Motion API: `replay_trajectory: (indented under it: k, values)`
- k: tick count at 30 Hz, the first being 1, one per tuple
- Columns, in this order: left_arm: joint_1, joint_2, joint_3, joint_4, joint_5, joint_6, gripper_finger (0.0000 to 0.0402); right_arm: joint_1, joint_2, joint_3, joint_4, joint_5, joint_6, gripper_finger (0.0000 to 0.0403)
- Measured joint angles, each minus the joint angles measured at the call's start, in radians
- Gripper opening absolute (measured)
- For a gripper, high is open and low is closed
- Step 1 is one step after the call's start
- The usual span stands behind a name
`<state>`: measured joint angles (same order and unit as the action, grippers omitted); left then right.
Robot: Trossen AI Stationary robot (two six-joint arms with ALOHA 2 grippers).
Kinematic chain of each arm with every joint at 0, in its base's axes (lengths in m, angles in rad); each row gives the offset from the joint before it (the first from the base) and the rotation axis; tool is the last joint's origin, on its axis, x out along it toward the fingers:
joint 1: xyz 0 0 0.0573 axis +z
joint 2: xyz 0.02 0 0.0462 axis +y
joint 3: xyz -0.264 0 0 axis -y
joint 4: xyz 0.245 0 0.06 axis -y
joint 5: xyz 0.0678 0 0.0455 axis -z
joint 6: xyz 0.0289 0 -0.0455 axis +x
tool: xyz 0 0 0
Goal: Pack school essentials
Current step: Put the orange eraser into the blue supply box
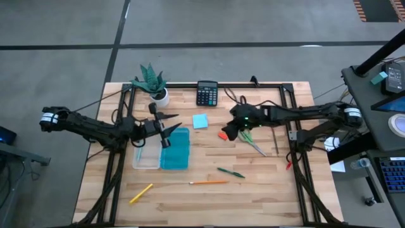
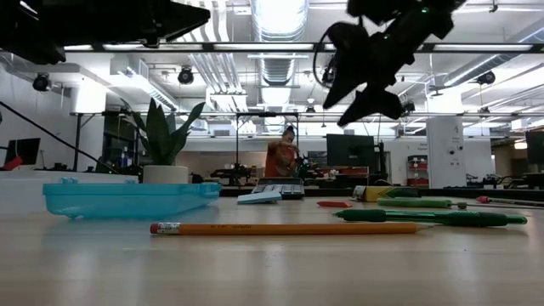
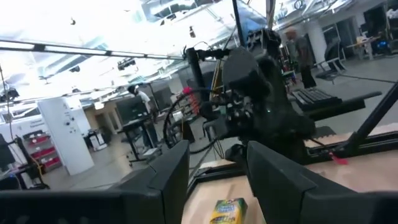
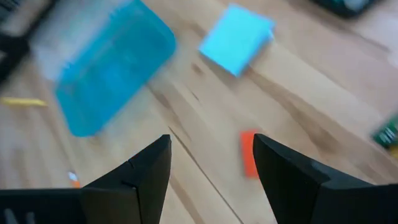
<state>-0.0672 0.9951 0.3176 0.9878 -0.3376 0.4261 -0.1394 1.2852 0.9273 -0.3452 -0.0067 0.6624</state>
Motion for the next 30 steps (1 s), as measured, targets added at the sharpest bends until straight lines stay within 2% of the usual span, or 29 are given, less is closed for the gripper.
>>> replay_trajectory:
  k: [8,11,24,27,30]
  values:
    - [0.000,-0.016,-0.017,-0.002,-0.012,-0.001,0.0146,0.000,0.201,0.238,-0.384,0.000,-0.029,0.0214]
    - [0.000,-0.016,-0.021,-0.001,-0.012,-0.001,0.0146,0.004,0.259,0.291,-0.445,0.006,-0.048,0.0214]
    - [0.000,-0.016,-0.029,-0.001,-0.012,-0.001,0.0146,0.007,0.422,0.329,-0.417,0.034,-0.092,0.0214]
    - [0.000,-0.016,-0.030,-0.001,-0.012,-0.001,0.0146,0.026,0.426,0.309,-0.346,0.049,-0.242,0.0214]
    - [0.000,-0.017,-0.030,-0.002,-0.012,-0.001,0.0146,0.057,0.403,0.257,-0.227,0.110,-0.348,0.0214]
